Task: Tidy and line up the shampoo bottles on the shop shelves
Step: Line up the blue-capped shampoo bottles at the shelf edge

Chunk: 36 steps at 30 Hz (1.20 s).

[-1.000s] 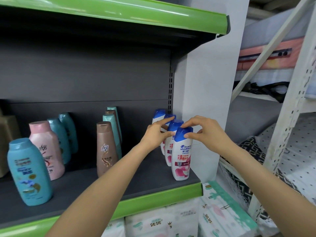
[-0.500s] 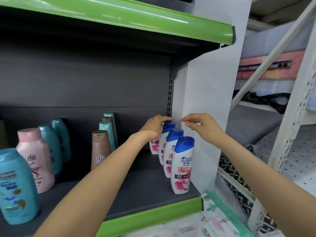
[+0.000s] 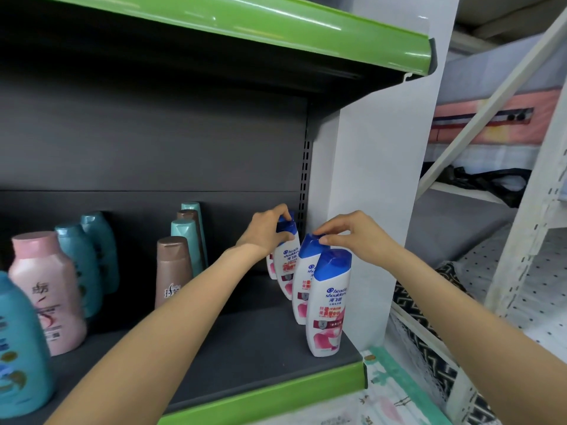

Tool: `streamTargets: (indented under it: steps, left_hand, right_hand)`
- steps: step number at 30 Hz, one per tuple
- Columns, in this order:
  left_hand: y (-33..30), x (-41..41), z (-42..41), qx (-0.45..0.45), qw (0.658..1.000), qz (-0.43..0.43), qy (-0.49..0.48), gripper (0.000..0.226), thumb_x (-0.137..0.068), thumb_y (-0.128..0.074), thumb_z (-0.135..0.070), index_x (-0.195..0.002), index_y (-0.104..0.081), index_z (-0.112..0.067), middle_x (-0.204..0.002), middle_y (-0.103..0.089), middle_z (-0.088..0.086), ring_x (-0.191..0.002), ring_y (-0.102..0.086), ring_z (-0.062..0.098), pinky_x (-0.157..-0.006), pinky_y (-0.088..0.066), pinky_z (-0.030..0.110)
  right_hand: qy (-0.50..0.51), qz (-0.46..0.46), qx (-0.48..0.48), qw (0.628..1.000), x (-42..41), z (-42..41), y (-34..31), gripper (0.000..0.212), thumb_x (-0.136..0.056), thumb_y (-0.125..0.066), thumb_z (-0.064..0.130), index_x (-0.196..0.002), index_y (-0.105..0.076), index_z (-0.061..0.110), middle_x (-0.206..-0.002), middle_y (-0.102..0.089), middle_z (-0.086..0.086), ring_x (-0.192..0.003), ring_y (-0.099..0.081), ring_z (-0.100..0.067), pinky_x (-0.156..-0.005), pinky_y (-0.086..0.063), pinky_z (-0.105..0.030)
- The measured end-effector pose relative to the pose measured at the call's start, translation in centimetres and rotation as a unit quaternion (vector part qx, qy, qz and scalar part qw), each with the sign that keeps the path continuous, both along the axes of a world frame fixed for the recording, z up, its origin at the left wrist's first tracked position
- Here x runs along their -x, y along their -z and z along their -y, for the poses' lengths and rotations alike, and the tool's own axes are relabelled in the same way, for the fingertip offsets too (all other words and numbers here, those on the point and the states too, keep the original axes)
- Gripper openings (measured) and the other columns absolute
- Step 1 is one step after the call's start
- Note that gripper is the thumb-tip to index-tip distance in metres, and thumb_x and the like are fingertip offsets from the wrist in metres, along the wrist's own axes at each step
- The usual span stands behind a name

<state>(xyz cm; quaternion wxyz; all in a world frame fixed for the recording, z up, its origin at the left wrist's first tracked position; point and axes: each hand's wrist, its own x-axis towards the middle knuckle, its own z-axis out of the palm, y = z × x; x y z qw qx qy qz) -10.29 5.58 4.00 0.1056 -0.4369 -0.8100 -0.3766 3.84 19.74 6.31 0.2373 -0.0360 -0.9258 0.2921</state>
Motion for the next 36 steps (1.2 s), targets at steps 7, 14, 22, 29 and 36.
streamTargets:
  steps: [7,14,22,29,36]
  left_hand:
    - [-0.9,-2.3,3.1,-0.046,0.997,-0.029,-0.061,0.026,-0.085,-0.066,-0.015,-0.110,-0.058,-0.013,-0.113,-0.061,0.008,-0.101,-0.056,0.022,-0.084,-0.042,0.027]
    - [-2.6,-8.2,8.1,-0.185,0.969,-0.090,-0.135,0.024,-0.087,-0.063,-0.011,-0.110,-0.058,-0.010,-0.106,-0.059,0.005,-0.087,-0.048,0.010,-0.071,-0.031,0.007]
    - [-1.6,-14.5,13.7,-0.347,0.929,-0.028,-0.129,0.014,-0.084,-0.067,-0.016,-0.092,-0.059,-0.024,-0.095,-0.064,-0.015,-0.085,-0.058,-0.003,-0.075,-0.047,0.019]
    - [-1.2,-14.9,17.8,-0.379,0.923,0.023,-0.062,0.019,-0.085,-0.066,-0.014,-0.086,-0.055,-0.029,-0.096,-0.066,-0.007,-0.093,-0.063,0.016,-0.081,-0.054,0.047]
    - [-0.3,-12.2,21.0,-0.359,0.924,0.128,0.008,0.022,-0.086,-0.065,-0.013,-0.097,-0.049,-0.024,-0.112,-0.061,0.006,-0.099,-0.063,0.011,-0.089,-0.053,0.041]
  right_hand:
    - [0.003,0.026,-0.047,0.999,-0.5,0.7,-0.8,0.019,-0.085,-0.067,0.010,-0.103,-0.072,0.010,-0.103,-0.072,-0.006,-0.089,-0.061,-0.010,-0.077,-0.043,-0.009]
    - [-0.023,-0.073,0.021,0.997,-2.7,4.1,-3.0,0.024,-0.089,-0.062,0.009,-0.112,-0.068,0.012,-0.112,-0.068,0.000,-0.095,-0.059,-0.007,-0.085,-0.041,-0.017]
    - [-0.107,-0.024,-0.017,0.994,-5.4,9.7,-1.1,0.041,-0.087,-0.065,0.017,-0.128,-0.058,0.020,-0.122,-0.059,0.006,-0.113,-0.055,-0.010,-0.097,-0.045,-0.029]
    - [-0.145,0.018,0.038,0.989,-6.1,11.7,0.5,0.037,-0.085,-0.067,0.016,-0.122,-0.060,0.015,-0.112,-0.068,0.004,-0.101,-0.064,-0.008,-0.092,-0.052,-0.034]
    - [-0.088,-0.069,0.042,0.993,-6.8,14.8,1.8,0.025,-0.081,-0.071,0.016,-0.104,-0.065,0.026,-0.097,-0.063,0.019,-0.091,-0.058,0.005,-0.078,-0.046,-0.013]
